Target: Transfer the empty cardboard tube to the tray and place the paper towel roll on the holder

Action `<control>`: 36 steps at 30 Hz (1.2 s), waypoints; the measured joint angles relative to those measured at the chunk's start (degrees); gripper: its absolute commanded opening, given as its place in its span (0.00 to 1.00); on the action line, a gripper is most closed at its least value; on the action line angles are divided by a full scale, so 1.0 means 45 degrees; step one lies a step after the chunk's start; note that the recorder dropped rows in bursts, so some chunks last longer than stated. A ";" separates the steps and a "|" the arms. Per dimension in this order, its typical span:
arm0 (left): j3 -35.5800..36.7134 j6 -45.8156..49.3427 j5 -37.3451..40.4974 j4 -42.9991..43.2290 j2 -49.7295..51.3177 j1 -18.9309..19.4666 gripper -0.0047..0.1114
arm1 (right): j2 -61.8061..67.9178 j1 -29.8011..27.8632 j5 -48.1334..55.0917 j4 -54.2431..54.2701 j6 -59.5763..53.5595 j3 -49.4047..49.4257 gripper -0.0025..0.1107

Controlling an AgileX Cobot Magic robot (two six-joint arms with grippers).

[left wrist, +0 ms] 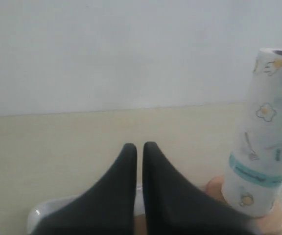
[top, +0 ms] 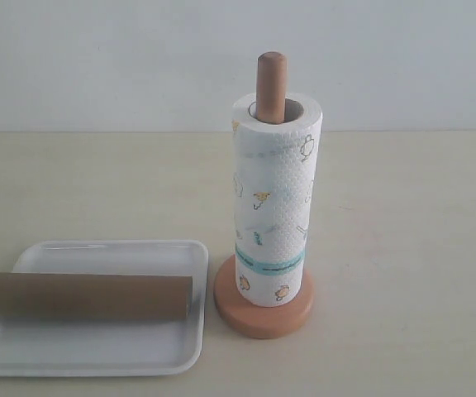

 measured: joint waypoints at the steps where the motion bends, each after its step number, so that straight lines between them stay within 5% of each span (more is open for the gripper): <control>1: 0.0166 -0.0080 0.0370 -0.0177 -0.0353 0.0000 0.08 | 0.0000 0.0000 0.0000 0.0000 0.0000 0.0000 0.02; 6: 0.0429 -0.0630 0.1824 -0.1235 -0.1774 0.0000 0.08 | 0.0000 0.0000 0.0000 0.0000 0.0000 0.0000 0.02; 14: 0.0429 -0.5618 0.3921 -0.6982 -0.2748 0.0000 0.08 | 0.0000 0.0000 0.0000 0.0000 0.0000 0.0000 0.02; 19: 0.0429 -0.7664 0.3048 -0.8388 -0.2748 0.0000 0.08 | 0.0000 0.0000 0.0000 0.0000 0.0000 0.0000 0.02; 26: 0.0429 -0.7962 0.0381 -1.0726 -0.2748 0.0000 0.08 | 0.0000 0.0000 0.0000 0.0026 0.0000 0.0000 0.02; 31: 0.0429 -0.2761 0.0303 -1.2680 -0.2748 0.0000 0.08 | 0.0000 0.0000 0.0000 0.0026 0.0000 0.0000 0.02; 36: 0.0429 0.9335 0.1834 -1.7016 -0.2964 0.0000 0.08 | 0.0000 0.0000 0.0000 0.0026 0.0000 0.0000 0.02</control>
